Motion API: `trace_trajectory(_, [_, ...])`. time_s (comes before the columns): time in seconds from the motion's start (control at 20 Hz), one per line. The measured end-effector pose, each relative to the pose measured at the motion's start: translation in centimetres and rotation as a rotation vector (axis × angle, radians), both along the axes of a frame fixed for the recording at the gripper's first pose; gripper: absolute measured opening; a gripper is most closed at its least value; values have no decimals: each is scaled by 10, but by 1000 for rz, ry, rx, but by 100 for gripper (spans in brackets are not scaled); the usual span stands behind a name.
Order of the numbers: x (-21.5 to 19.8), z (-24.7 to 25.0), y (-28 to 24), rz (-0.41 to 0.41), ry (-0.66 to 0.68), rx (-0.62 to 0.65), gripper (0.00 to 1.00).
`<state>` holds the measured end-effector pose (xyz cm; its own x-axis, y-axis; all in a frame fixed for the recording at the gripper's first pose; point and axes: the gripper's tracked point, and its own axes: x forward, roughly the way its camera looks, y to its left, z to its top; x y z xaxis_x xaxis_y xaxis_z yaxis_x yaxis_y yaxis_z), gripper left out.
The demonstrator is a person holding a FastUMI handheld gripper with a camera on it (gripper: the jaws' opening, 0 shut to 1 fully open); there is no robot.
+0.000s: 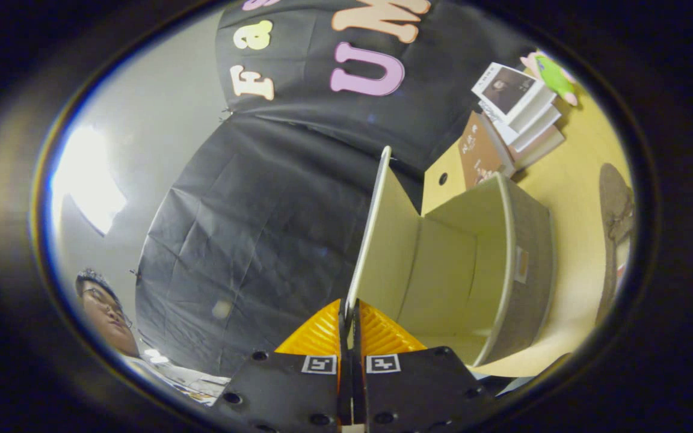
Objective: Open the storage box then place both shoes into the box .Put the left shoe in first, then the right shoe, with the right side of both shoes facing outward in a uniform manner.
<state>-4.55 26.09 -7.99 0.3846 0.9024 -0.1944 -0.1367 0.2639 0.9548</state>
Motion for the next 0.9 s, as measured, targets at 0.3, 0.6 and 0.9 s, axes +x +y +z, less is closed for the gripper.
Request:
trace_trajectory(0.3, [0, 17, 50, 54, -52, -34, 4])
trace_trajectory(0.6, [4, 27, 104, 94, -77, -40, 19])
trace_trajectory(0.9, [12, 14, 139, 109, -77, -109, 41])
